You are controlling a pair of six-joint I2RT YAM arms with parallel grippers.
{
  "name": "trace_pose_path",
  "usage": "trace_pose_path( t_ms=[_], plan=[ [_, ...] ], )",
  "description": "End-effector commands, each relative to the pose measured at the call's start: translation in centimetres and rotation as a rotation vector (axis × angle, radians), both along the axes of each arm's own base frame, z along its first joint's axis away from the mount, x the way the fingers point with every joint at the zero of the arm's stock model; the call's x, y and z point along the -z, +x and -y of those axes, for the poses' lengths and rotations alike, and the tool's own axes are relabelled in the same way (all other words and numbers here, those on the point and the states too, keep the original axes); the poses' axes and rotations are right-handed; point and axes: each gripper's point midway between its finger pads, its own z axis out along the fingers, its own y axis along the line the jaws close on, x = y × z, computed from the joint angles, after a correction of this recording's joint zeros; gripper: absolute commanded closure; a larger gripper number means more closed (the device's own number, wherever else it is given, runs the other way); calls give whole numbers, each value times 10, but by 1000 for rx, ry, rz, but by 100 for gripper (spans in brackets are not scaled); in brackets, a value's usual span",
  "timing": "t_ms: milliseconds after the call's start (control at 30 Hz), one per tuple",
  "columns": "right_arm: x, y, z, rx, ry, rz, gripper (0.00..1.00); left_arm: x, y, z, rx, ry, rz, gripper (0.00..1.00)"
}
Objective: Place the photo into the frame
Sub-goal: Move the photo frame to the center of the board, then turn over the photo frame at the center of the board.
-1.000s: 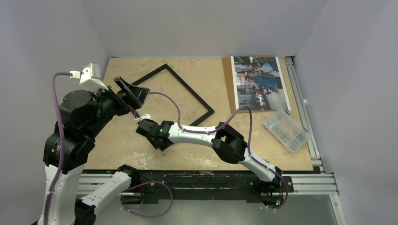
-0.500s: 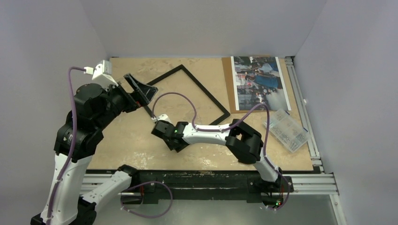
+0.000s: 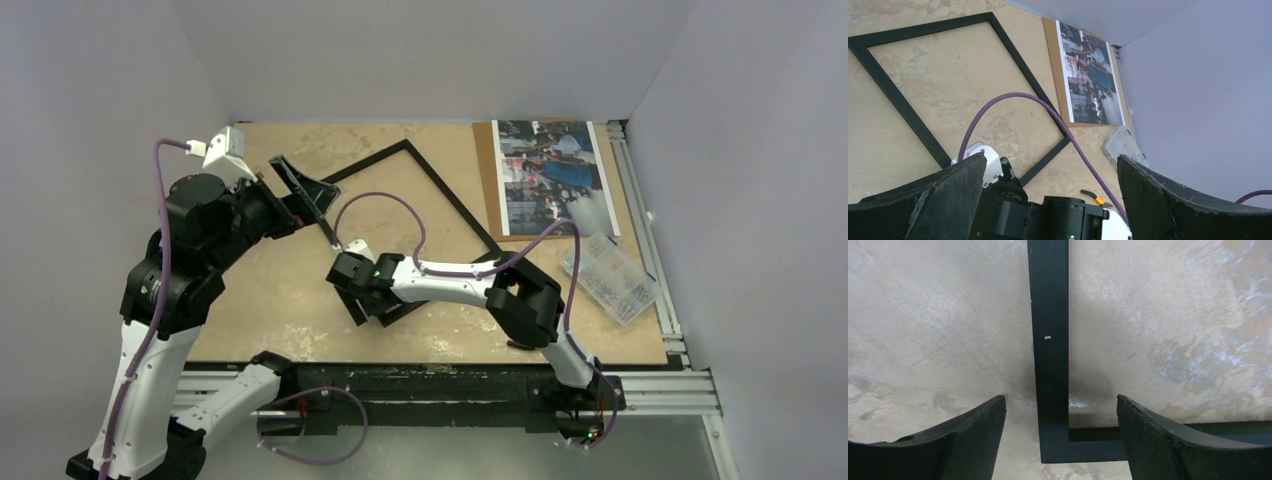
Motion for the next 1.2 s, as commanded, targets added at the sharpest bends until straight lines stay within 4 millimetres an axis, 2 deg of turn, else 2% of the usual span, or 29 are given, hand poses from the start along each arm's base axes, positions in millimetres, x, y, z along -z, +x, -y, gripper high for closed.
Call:
trace_pose_path(
  t_ms=[0, 67, 167, 300, 467, 533, 667, 800, 933, 1100, 1167],
  plan=[
    [-24, 20, -15, -7, 5, 79, 21, -14, 0, -3, -12, -7, 50, 0],
    [-20, 25, -18, -6, -19, 92, 24, -13, 0, -5, -20, -1, 50, 0],
    [-9, 26, -25, -22, -37, 80, 43, -13, -1, -7, -23, 9, 51, 0],
    [3, 19, -28, -38, -40, 35, 57, -9, -2, -8, -21, 24, 41, 0],
    [-3, 11, -30, -55, 19, 7, 90, -5, -2, -28, -116, 80, 14, 0],
    [-7, 7, -31, -61, 45, -4, 100, -3, -3, -37, -157, 97, 13, 0],
    [-23, 1, -35, -67, 106, -18, 100, 8, -5, -57, -253, 155, -26, 0],
    [-53, -3, -38, -67, 177, -24, 100, 30, 3, -69, -323, 204, -93, 0],
    [-77, -3, -35, -56, 232, -25, 100, 62, 16, -64, -303, 139, -199, 0],
    [-100, 1, -26, -37, 295, -41, 100, 92, 28, -66, -330, 77, -273, 0],
    [-110, 2, -22, -29, 332, -51, 100, 101, 34, -59, -308, 21, -283, 0]
  ],
)
